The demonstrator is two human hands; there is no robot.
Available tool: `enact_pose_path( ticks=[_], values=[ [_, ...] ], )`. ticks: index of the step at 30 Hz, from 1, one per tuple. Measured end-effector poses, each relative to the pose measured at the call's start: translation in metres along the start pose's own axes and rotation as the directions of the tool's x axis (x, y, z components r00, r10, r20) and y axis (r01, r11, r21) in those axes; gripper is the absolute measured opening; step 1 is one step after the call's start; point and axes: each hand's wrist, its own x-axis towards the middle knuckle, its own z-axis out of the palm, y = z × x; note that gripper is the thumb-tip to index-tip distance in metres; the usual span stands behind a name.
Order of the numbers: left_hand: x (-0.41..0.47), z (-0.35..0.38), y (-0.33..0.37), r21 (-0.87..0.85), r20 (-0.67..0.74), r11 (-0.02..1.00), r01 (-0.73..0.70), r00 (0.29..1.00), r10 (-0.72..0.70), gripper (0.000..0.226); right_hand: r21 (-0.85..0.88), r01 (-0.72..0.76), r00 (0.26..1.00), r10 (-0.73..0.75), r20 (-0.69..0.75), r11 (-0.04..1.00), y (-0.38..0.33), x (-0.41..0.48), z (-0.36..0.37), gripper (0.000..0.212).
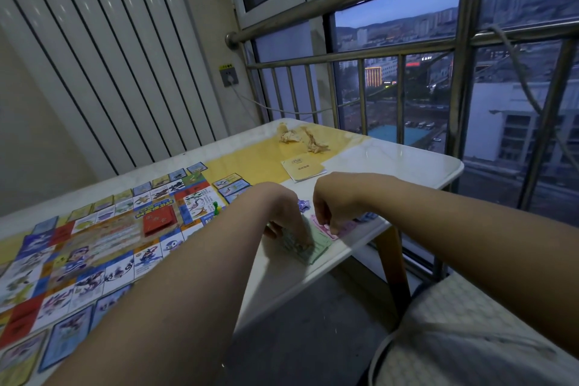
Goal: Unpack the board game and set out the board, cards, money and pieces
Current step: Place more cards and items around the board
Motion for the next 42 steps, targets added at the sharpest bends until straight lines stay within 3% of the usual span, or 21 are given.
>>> enact_pose_path(
  ticks=[8,15,19,24,27,30,32,35,38,42],
  values=[
    [0.002,0.004,0.000,-0.109,-0.042,0.994,-0.022,0.999,0.018,0.055,0.027,0.009,1.000,-0.009,0.009,1.000,0.003,0.002,0.002,0.029],
    [-0.015,0.006,-0.025,-0.416,0.020,0.909,0.009,1.000,-0.001,0.033,0.012,0.009,1.000,-0.009,0.013,1.000,0.002,0.003,0.002,0.030],
    [-0.026,0.013,-0.049,-0.535,-0.090,0.839,-0.101,0.994,0.062,0.021,0.007,0.002,1.000,-0.002,0.009,1.000,0.001,0.002,0.002,0.029],
    [-0.053,0.036,-0.076,-0.531,-0.413,0.754,-0.387,0.895,0.169,0.014,0.033,-0.004,1.000,0.004,0.005,0.999,-0.001,-0.004,0.006,0.029],
    [-0.073,0.050,-0.096,-0.523,-0.542,0.705,-0.480,0.825,0.160,0.010,0.101,0.010,0.989,0.005,-0.145,0.995,-0.006,-0.009,0.004,0.023],
    [-0.090,0.059,-0.123,-0.469,-0.619,0.737,-0.487,0.776,0.120,0.006,0.290,0.170,0.943,-0.071,-0.324,0.942,-0.035,-0.015,0.000,0.029],
    [-0.103,0.063,-0.139,-0.370,-0.671,0.804,-0.465,0.733,0.116,0.006,0.384,0.276,0.937,-0.158,-0.311,0.881,-0.071,-0.019,0.005,0.049],
    [-0.123,0.070,-0.163,-0.286,-0.722,0.853,-0.436,0.684,0.108,0.010,0.380,0.381,0.909,-0.266,-0.321,0.843,-0.125,-0.018,0.027,0.066],
    [-0.142,0.080,-0.188,-0.273,-0.721,0.883,-0.382,0.689,0.076,0.011,0.389,0.437,0.875,-0.283,-0.393,0.811,-0.165,-0.012,0.045,0.061],
    [-0.160,0.095,-0.217,-0.281,-0.728,0.903,-0.325,0.685,0.020,0.013,0.404,0.499,0.841,-0.314,-0.441,0.767,-0.204,-0.001,0.062,0.027]
  ],
)
